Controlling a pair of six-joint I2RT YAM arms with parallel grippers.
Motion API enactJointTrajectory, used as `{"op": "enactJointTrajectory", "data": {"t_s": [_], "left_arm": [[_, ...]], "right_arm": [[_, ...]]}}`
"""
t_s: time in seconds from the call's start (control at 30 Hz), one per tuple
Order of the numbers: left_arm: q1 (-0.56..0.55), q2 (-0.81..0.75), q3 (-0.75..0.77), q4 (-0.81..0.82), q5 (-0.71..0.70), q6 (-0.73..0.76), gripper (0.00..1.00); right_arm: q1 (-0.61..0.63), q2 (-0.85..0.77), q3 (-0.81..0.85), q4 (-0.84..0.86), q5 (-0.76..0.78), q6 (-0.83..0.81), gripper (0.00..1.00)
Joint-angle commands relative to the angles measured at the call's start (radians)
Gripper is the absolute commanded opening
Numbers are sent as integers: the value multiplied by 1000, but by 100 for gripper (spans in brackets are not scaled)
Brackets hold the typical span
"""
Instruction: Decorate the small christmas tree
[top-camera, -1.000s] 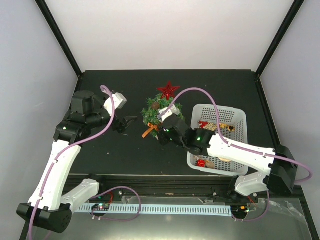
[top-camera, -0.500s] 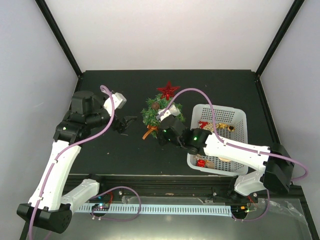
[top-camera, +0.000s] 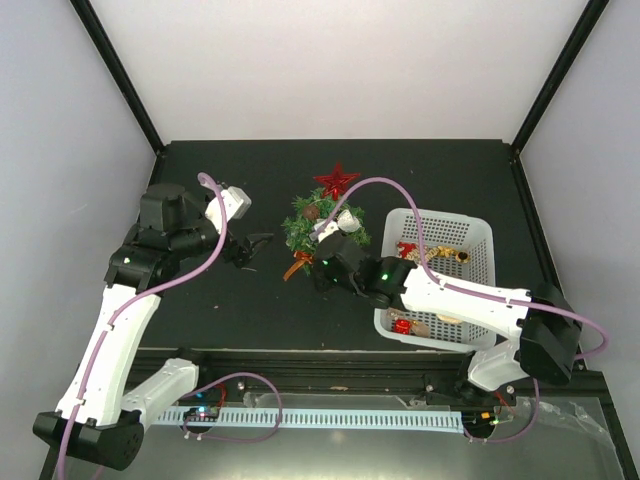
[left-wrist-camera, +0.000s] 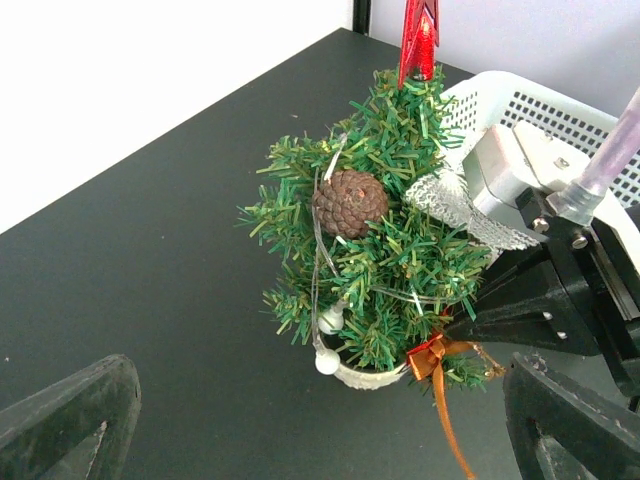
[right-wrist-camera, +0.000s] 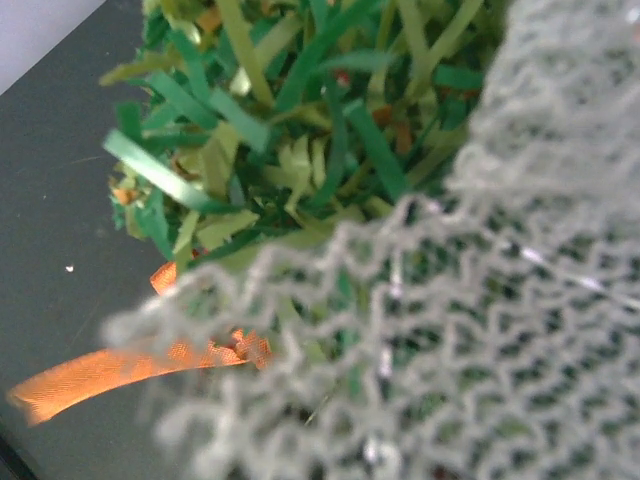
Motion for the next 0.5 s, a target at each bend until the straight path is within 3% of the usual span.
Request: {"op": "enactJointTrajectory", "data": {"t_s": [0.0,0.33,0.47], "left_arm": [[13,-16,-1,19,24,-16,99],[15,-24,-5,21,29,-18,99],[18,-28,-5,21,31,-19,99]], "right_arm": [[-6,9,16,13,7,17,1],[-7,-21,6,12,-4,26,1],[-6,-18,10,6,-5,30,5]]}}
